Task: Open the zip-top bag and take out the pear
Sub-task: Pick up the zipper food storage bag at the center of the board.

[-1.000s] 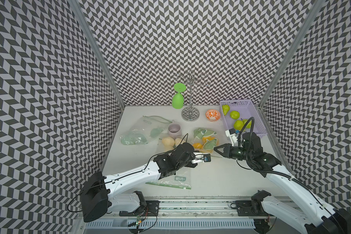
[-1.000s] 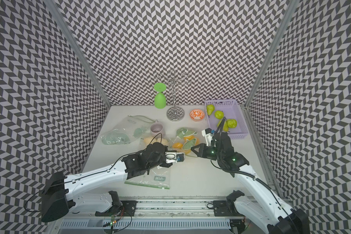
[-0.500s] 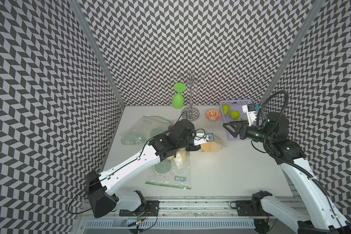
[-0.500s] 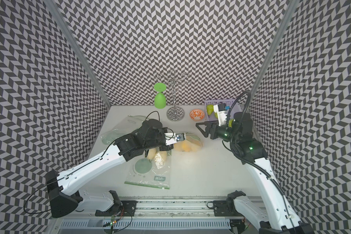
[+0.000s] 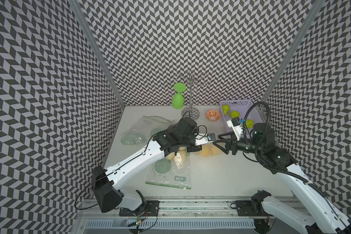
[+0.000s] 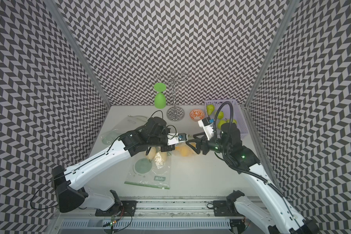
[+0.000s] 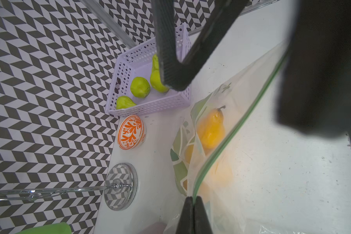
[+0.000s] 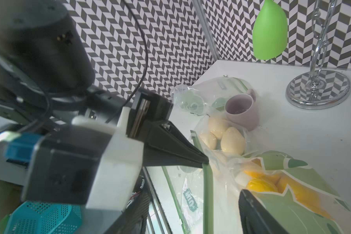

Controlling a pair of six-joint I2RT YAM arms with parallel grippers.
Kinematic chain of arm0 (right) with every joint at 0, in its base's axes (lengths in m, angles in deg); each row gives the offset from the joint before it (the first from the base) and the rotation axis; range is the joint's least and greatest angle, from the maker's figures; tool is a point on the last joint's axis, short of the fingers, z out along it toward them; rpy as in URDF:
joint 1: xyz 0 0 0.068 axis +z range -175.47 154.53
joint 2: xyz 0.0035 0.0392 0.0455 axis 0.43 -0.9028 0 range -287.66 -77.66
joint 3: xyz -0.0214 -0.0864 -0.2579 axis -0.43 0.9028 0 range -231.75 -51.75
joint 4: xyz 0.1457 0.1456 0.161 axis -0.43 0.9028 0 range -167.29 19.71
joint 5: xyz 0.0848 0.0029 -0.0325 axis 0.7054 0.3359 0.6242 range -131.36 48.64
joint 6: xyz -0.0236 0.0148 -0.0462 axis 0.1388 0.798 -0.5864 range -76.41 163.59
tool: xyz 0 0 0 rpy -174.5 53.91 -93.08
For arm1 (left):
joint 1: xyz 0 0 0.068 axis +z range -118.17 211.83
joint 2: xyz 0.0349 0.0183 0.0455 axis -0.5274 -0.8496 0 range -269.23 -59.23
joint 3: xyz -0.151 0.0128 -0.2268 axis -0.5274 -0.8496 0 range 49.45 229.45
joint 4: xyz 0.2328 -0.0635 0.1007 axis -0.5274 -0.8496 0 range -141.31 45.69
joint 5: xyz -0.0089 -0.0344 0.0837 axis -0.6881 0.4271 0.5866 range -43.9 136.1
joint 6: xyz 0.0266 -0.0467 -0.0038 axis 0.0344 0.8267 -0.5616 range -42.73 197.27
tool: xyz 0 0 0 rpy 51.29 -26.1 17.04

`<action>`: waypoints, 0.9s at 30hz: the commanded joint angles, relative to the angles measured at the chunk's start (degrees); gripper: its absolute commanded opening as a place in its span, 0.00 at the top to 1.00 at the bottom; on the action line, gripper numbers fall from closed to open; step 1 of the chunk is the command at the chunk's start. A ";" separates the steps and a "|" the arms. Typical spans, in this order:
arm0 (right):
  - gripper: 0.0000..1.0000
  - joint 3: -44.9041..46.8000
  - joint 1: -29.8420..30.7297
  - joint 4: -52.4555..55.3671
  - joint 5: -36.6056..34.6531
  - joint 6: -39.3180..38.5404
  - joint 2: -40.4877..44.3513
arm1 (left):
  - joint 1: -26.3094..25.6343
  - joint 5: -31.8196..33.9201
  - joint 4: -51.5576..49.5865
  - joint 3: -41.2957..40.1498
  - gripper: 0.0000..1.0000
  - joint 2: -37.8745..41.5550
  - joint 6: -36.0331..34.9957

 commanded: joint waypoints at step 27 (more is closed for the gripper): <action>0.79 2.30 9.86 -1.82 -18.32 -5.45 -1.10 | 0.84 -4.70 -2.95 3.72 1.00 -0.82 1.37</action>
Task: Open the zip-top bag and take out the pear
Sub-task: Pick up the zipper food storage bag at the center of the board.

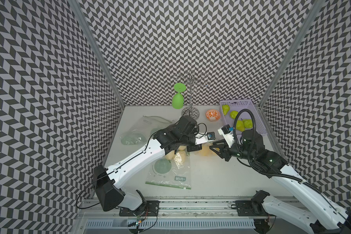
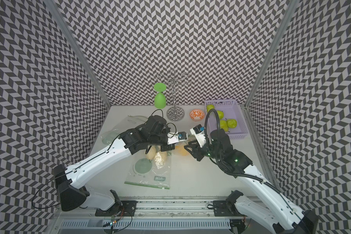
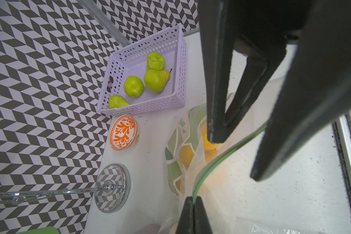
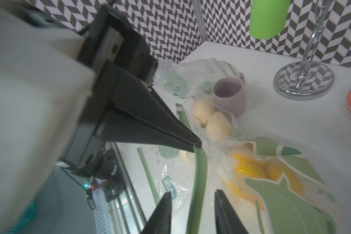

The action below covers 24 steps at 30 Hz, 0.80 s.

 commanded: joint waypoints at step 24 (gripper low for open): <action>1.00 -5.84 0.20 3.90 -2.66 -2.48 -0.01 | 30.24 -33.73 27.55 -32.71 0.24 30.93 9.63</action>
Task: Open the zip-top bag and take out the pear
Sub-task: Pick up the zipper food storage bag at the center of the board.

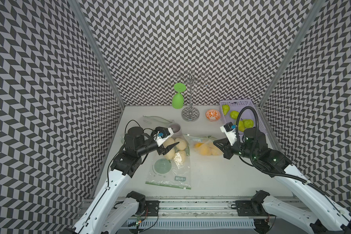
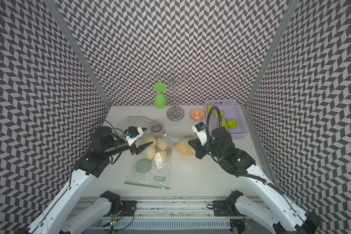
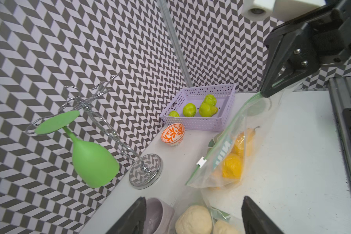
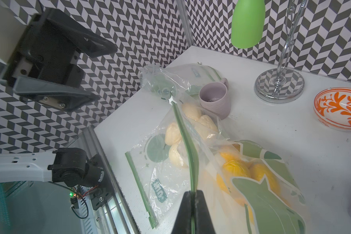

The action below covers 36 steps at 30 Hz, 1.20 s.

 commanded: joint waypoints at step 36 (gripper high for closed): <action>1.00 -0.14 0.15 -0.45 2.57 -1.72 1.45 | -7.31 3.92 4.90 2.59 0.85 -16.71 -10.63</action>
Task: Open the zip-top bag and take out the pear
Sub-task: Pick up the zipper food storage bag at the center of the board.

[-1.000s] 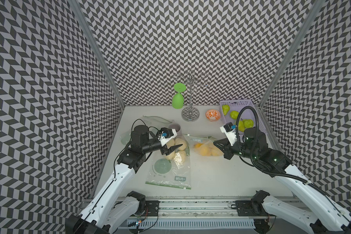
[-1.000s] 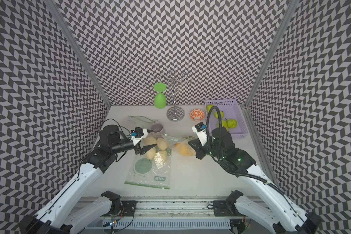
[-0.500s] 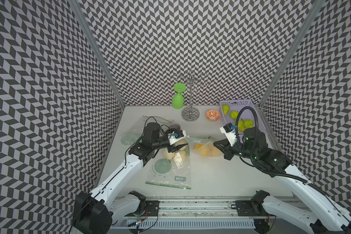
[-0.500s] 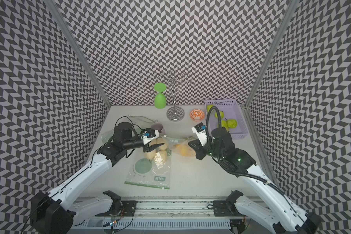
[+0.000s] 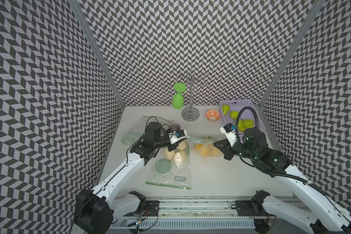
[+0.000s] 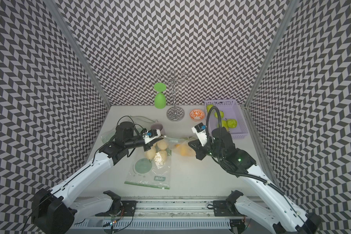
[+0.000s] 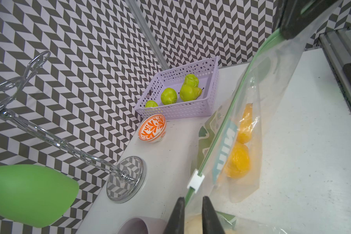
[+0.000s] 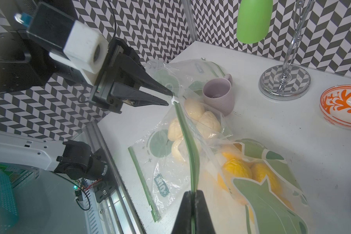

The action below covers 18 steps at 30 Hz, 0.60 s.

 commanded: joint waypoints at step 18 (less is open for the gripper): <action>1.00 -2.09 0.13 -0.13 2.25 -1.59 0.91 | -2.10 6.58 -2.25 3.84 0.76 0.52 -0.27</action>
